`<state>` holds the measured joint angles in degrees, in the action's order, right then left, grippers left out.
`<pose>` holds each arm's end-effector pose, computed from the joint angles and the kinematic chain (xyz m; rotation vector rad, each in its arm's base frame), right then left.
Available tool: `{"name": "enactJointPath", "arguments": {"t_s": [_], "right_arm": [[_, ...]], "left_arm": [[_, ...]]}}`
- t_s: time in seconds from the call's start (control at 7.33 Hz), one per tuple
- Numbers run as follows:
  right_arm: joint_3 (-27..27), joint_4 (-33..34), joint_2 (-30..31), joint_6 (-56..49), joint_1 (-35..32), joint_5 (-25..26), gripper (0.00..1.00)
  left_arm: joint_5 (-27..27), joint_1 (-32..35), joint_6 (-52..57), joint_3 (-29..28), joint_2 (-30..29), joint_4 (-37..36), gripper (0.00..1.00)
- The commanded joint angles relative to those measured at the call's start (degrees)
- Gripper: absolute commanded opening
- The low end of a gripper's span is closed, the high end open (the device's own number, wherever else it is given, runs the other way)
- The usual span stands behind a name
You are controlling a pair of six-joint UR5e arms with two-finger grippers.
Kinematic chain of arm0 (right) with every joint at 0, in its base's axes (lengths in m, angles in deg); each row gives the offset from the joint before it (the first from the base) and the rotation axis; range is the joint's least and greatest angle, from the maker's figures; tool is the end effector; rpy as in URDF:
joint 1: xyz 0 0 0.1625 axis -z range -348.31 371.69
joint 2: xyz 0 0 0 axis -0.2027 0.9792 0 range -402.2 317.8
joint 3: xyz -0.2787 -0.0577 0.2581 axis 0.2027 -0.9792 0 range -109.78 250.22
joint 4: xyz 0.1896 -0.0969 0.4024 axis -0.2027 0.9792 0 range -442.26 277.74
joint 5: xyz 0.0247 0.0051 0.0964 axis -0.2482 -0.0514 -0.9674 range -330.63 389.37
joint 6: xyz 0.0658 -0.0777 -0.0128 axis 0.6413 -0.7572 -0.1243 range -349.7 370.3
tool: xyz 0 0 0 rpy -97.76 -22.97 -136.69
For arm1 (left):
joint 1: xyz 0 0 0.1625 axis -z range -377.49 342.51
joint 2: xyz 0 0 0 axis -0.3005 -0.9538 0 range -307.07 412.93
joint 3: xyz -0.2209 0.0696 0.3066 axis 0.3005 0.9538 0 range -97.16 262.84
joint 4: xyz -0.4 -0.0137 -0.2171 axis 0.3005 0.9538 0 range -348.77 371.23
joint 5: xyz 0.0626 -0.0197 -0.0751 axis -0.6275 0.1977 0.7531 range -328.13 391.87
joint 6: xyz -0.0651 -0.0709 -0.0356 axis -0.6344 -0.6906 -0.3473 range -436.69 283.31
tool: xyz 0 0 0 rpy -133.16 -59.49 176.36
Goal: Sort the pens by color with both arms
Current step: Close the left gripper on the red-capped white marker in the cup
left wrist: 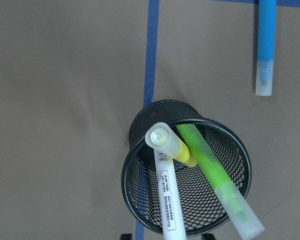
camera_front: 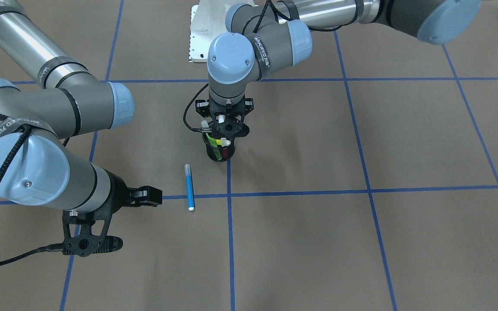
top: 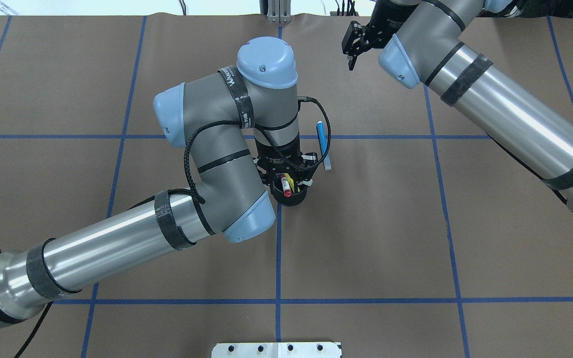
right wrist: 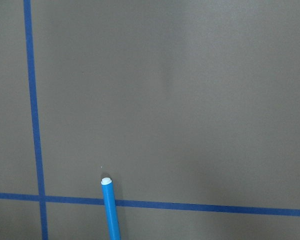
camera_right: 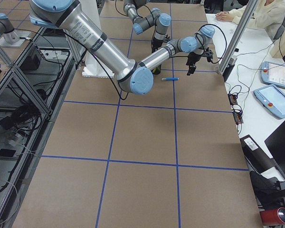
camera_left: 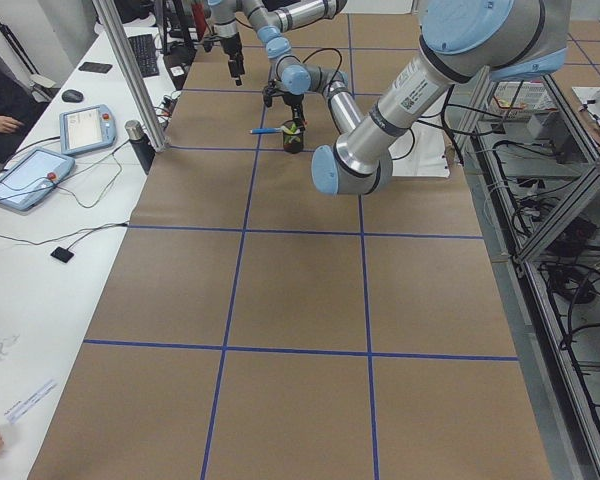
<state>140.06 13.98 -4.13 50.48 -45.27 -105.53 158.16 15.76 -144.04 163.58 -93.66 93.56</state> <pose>-0.3816 -0.6986 0.1929 -0.1202 -0.8693 -0.0579 0.5837 -0.4693 0.0540 -0.2231 0.8736 0.0469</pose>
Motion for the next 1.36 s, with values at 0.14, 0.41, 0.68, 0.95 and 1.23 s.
{"name": "enactJointPath", "arguments": {"t_s": [0.14, 0.41, 0.68, 0.95, 1.23], "right_arm": [[-0.1, 0.0, 0.0, -0.1, 0.0, 0.0, 0.99], [-0.4, -0.1, 0.0, -0.2, -0.1, 0.0, 0.99], [-0.4, 0.0, -0.1, -0.2, -0.1, 0.0, 0.99], [-0.4, -0.1, -0.1, -0.2, -0.1, 0.0, 0.99], [-0.4, -0.1, -0.1, -0.2, 0.0, 0.0, 0.99]], "left_arm": [[0.0, -0.4, 0.0, 0.0, 0.0, -0.1, 0.36], [-0.1, -0.5, 0.1, -0.1, 0.1, 0.0, 0.30], [-0.1, -0.7, 0.1, -0.1, 0.0, 0.0, 0.24], [0.0, -0.7, 0.1, 0.6, -0.4, -0.1, 0.21], [0.1, -0.7, 0.3, 4.6, -0.6, -4.2, 0.20]]}}
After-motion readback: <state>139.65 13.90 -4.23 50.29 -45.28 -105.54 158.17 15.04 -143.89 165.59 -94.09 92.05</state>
